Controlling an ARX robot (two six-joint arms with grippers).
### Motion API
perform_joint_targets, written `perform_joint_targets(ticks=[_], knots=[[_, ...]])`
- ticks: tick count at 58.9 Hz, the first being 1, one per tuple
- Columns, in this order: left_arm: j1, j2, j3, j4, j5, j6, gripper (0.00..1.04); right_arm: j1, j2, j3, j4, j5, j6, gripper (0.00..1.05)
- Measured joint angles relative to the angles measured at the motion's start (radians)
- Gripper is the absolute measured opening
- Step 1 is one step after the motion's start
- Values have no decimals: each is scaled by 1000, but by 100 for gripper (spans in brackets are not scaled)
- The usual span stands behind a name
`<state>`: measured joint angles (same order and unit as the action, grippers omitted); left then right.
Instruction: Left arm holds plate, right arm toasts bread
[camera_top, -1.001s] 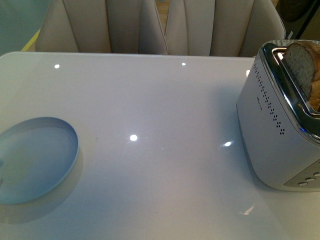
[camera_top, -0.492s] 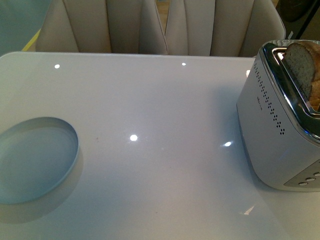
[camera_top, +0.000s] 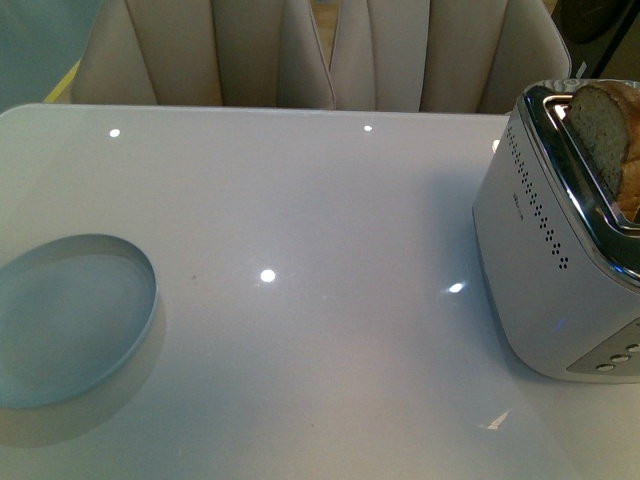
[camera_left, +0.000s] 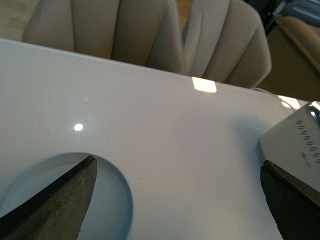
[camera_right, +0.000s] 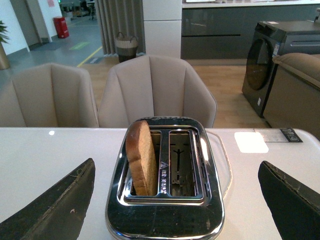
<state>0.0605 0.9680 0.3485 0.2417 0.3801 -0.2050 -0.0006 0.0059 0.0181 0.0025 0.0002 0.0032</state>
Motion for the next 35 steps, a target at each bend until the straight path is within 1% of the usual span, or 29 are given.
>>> perform_joint_targets(ticks=[2, 4, 7, 8, 10, 11, 12, 16, 17, 20, 21, 24, 25, 32, 35], knots=[[-22, -26, -10, -5, -14, -16, 98, 0, 0, 0, 0, 0, 0, 96], [-41, -39, -37, 51, -80, 2, 94, 0, 0, 0, 0, 0, 0, 96], [-58, -72, -126, 261, -252, 64, 84, 0, 0, 0, 0, 0, 0, 96], [-58, -78, -139, 290, -276, 76, 82, 0, 0, 0, 0, 0, 0, 96], [-57, -103, -180, 380, -351, 116, 75, 0, 0, 0, 0, 1, 0, 96], [-56, -116, -192, 405, -369, 129, 72, 0, 0, 0, 0, 1, 0, 96], [-57, -138, -203, 421, -378, 143, 66, 0, 0, 0, 0, 0, 0, 96], [-58, -188, -226, 416, -378, 170, 52, 0, 0, 0, 0, -1, 0, 96], [-58, -194, -229, 413, -378, 171, 50, 0, 0, 0, 0, 0, 0, 96], [-58, -224, -247, 394, -379, 180, 40, 0, 0, 0, 0, 0, 0, 96], [-58, -229, -249, 391, -379, 182, 38, 0, 0, 0, 0, 0, 0, 96], [-58, -258, -264, 373, -380, 185, 27, 0, 0, 0, 0, 0, 0, 96], [-58, -263, -266, 370, -380, 186, 25, 0, 0, 0, 0, 0, 0, 96], [-59, -335, -286, 322, -380, 188, 3, 0, 0, 0, 0, 0, 0, 96], [-59, -362, -293, 302, -380, 192, 3, 0, 0, 0, 0, 0, 0, 96]])
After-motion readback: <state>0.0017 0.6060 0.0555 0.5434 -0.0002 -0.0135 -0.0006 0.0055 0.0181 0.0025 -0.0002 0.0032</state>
